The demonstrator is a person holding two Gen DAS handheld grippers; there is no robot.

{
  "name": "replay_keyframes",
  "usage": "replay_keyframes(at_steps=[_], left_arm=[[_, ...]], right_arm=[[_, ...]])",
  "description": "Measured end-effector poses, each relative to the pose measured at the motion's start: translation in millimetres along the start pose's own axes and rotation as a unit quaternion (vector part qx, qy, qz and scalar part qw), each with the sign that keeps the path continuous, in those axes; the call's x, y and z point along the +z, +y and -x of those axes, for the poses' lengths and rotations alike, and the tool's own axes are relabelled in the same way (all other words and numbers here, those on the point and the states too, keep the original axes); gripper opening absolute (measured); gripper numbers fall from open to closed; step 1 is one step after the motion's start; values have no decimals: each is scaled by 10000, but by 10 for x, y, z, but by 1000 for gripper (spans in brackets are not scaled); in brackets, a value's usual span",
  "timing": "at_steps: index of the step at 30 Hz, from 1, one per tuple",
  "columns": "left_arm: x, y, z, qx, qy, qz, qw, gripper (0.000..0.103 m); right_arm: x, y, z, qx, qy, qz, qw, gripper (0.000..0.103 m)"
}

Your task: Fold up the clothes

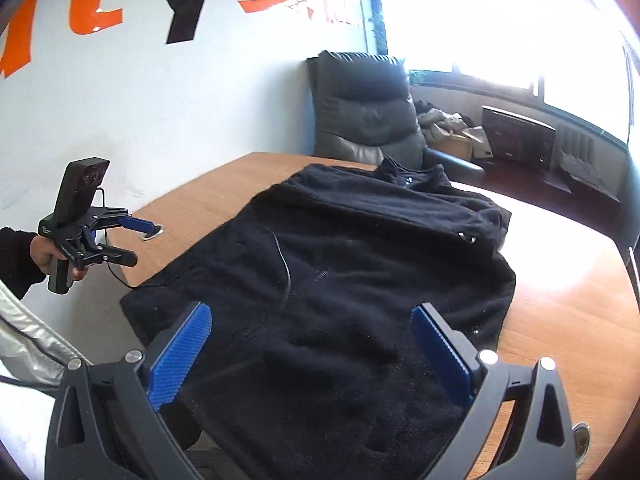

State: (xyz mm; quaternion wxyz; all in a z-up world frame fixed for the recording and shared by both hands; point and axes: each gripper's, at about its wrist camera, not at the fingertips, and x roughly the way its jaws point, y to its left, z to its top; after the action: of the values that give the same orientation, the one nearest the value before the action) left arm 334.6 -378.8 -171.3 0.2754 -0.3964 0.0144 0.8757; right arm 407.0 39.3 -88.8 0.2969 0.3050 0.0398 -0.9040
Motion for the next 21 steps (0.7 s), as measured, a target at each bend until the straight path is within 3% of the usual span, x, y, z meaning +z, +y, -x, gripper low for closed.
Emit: replay_keyframes(at_steps=[4,7,9,12,15,18,21], left_arm=[[-198,-126,519,73,-78,140,9998,103],[-260,-96,575,299,66,204,9993,103],[-269,-74,565,335,143,261,9990,103],[-279,-7,598,248,-49,297,9992,103],[-366,259,344,55,158,732,9972,103],[-521,526,-93,-10,636,1206,9907,103],[-594,685,-332,-89,609,1503,9867,103]], right_arm=[[-26,-58,413,110,344,-30,9993,102],[-158,-189,718,-52,726,-162,9972,103],[-243,-168,718,-184,835,-196,9961,103],[-389,-102,603,-245,929,-315,9949,103],[-619,-174,431,-341,1184,-592,9906,103],[-878,-279,265,-438,1474,-1036,9827,103],[-1051,-384,215,-491,1504,-1475,9763,101]])
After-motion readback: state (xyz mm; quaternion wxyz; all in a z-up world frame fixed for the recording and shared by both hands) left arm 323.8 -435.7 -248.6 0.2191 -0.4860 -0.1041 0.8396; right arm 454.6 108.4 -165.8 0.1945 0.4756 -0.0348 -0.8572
